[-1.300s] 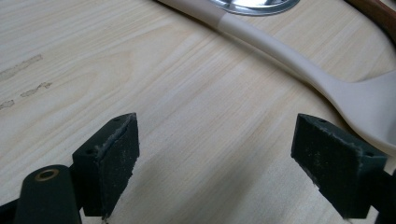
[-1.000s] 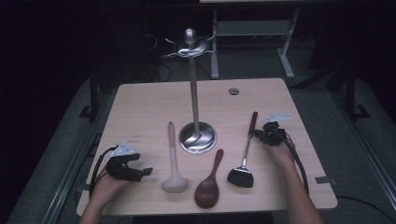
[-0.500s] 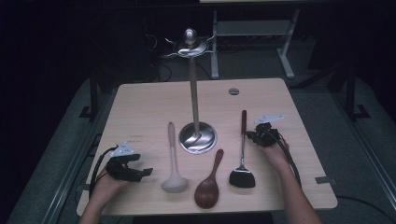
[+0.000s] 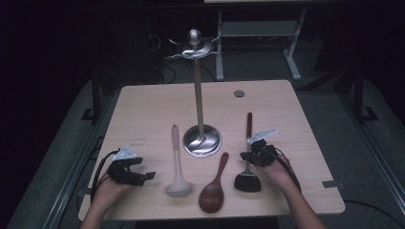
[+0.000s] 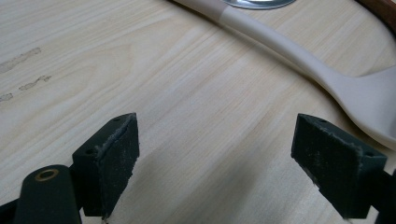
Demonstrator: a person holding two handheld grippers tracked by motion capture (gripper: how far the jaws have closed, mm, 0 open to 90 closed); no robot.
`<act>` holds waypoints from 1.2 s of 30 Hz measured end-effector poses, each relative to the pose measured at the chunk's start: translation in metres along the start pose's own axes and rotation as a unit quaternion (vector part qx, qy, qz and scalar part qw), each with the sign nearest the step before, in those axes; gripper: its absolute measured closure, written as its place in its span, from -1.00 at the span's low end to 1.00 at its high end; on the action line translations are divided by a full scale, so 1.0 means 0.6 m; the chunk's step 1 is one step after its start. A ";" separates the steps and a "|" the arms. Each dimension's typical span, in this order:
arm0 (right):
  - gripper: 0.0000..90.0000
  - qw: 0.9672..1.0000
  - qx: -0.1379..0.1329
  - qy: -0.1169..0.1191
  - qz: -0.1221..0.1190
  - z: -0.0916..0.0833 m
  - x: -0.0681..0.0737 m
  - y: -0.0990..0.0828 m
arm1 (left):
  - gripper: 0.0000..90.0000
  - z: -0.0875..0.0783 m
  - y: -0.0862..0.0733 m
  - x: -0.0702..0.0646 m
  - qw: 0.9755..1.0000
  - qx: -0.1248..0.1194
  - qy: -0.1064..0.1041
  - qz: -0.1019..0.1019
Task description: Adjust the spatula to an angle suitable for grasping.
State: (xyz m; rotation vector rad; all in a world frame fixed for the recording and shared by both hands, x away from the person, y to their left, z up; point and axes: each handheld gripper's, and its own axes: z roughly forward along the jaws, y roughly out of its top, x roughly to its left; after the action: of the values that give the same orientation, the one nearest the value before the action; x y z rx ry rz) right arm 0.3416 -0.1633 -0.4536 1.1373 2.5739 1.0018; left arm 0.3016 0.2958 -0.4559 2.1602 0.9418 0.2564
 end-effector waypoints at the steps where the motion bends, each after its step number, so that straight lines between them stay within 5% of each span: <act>1: 1.00 1.000 0.003 -0.001 0.001 0.002 0.003 -0.002 | -0.67 -0.001 0.000 0.000 1.000 0.000 0.000 0.000; 16: 1.00 1.000 0.009 -0.016 0.015 -0.018 0.001 -0.021 | -0.67 -0.001 -0.001 0.001 1.000 -0.001 0.002 0.001; 36: 1.00 0.996 0.020 -0.076 0.042 -0.066 -0.053 -0.066 | -0.67 -0.010 -0.010 0.006 1.000 -0.003 0.009 -0.013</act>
State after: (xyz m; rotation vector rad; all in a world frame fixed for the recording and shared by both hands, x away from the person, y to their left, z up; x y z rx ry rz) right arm 0.3249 -0.2256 -0.4524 1.2888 2.4564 0.8469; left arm 0.2984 0.3044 -0.4564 2.1423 0.9765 0.2657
